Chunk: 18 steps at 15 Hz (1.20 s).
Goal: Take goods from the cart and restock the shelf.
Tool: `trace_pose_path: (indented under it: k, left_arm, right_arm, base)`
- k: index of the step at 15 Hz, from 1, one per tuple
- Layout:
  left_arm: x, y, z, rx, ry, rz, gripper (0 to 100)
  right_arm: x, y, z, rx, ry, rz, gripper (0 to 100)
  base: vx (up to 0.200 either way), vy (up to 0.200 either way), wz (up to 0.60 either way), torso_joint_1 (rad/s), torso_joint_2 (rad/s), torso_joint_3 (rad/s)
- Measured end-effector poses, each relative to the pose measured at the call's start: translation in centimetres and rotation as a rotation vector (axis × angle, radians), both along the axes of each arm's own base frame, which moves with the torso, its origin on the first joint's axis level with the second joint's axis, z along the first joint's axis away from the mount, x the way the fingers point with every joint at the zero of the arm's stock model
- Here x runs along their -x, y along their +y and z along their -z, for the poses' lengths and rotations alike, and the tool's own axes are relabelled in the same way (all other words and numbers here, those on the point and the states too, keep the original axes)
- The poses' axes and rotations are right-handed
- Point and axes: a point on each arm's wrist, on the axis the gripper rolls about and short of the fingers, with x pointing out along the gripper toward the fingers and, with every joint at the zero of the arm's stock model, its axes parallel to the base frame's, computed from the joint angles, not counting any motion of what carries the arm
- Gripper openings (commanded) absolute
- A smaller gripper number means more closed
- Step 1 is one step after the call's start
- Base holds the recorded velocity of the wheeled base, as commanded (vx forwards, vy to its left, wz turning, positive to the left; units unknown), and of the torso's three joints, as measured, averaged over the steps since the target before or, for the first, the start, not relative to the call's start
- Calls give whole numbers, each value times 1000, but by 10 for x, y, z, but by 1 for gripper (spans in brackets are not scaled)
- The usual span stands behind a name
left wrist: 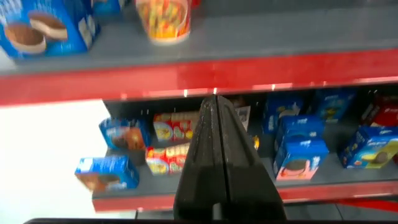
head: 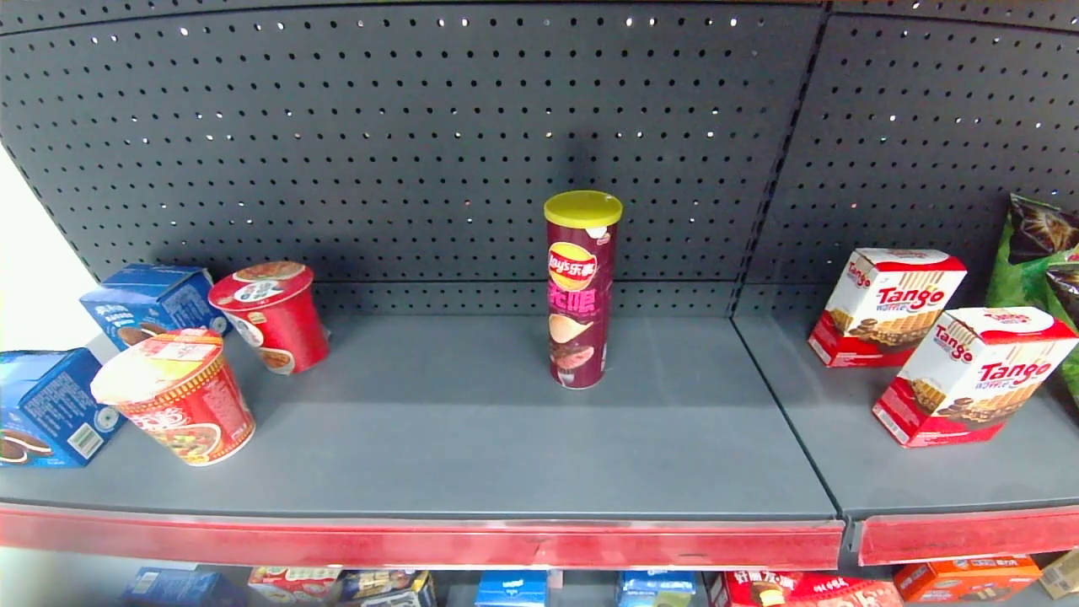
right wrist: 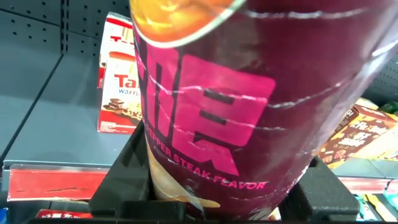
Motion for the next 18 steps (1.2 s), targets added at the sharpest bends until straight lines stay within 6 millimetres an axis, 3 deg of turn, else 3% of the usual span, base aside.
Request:
trace_pose_path:
  k: [2, 4, 7, 9, 13, 18]
  left_arm:
    - [3, -1, -21, -5, -45, 31, 0]
    - [-2, -1, -59, -6, -77, 76, 0]
    - [-34, -4, -132, -22, -82, 248, 0]
    - [-66, -14, -163, -39, -63, 419, 0]
    - [-116, -46, -176, -43, 50, 625, 0]
    - [-150, -83, -190, 142, 119, 794, 0]
  right_arm:
    - [0, 0, -1, 0, -3, 3, 0]
    - [-1, 0, 0, 0, 1, 0, 0]
    - [-1, 0, -2, 0, -2, 0, 0]
    - [-1, 0, -3, 0, -8, 1, 0]
    - [1, 0, -7, -3, -21, 18, 0]
    - [1, 0, -4, -2, -12, 20, 0]
  base:
    - [0, 0, 0, 0, 0, 0]
    - [0, 0, 0, 0, 0, 0]
    - [0, 0, 0, 0, 0, 0]
    - [0, 0, 0, 0, 0, 0]
    - [0, 0, 0, 0, 0, 0]
    - [0, 0, 0, 0, 0, 0]
